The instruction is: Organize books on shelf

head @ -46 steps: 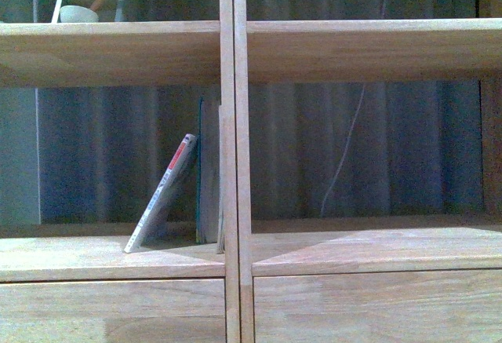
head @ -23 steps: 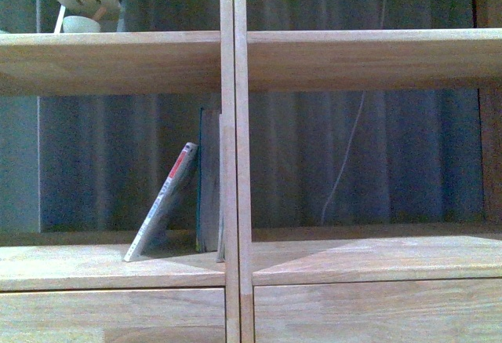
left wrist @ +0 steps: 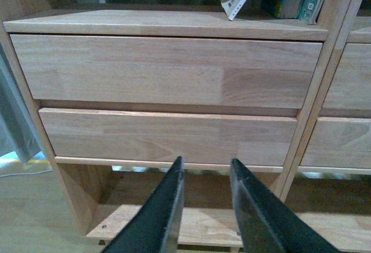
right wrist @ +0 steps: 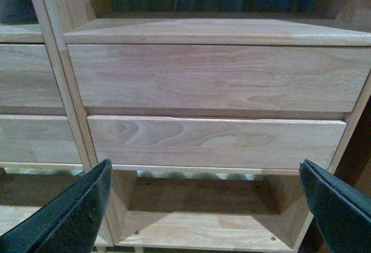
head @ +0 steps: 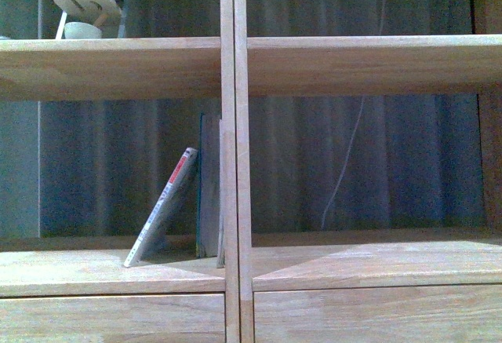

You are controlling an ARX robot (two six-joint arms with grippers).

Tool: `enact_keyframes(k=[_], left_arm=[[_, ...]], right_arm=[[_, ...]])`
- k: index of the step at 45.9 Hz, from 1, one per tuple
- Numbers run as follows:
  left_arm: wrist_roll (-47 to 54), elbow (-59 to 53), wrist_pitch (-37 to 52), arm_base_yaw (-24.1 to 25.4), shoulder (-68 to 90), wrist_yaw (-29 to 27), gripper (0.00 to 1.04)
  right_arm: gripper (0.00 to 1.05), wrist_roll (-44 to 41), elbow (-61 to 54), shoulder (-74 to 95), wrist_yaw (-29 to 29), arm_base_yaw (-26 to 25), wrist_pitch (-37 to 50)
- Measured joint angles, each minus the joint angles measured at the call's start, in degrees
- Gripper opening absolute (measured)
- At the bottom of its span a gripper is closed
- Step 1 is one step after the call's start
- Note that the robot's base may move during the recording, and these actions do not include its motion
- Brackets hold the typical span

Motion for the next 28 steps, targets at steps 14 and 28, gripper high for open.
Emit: enact_keyframes(k=[14, 28], left_arm=[[0.0, 0.0, 0.0, 0.0, 0.0, 0.0, 0.83], [0.0, 0.0, 0.0, 0.0, 0.0, 0.0, 0.97]], right_arm=[[0.98, 0.0, 0.0, 0.0, 0.0, 0.0, 0.0], [0.98, 0.0, 0.0, 0.0, 0.0, 0.0, 0.0]])
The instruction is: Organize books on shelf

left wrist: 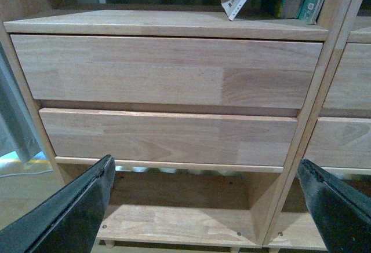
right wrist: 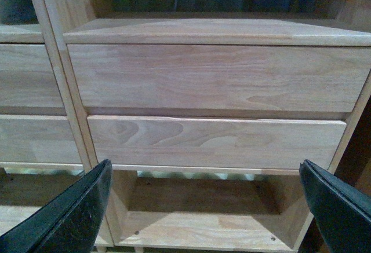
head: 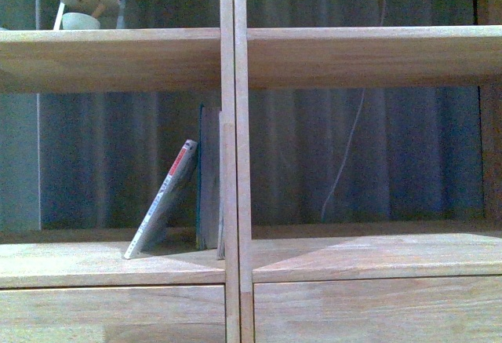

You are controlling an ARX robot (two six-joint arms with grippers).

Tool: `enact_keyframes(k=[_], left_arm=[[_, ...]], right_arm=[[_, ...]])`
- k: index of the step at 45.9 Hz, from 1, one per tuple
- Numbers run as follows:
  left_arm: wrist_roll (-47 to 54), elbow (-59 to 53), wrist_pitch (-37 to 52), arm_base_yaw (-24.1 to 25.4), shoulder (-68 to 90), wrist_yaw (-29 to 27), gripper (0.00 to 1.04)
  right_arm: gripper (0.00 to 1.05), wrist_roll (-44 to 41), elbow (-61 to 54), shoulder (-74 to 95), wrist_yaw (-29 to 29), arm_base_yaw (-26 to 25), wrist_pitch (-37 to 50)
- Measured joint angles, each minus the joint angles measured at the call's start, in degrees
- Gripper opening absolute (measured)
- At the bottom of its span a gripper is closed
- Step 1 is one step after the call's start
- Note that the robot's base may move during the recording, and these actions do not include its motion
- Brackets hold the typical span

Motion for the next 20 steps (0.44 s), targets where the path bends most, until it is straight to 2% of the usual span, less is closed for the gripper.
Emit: enact_keyframes(k=[20], left_arm=[[0.0, 0.0, 0.0, 0.0, 0.0, 0.0, 0.97]], right_arm=[[0.98, 0.0, 0.0, 0.0, 0.0, 0.0, 0.0]])
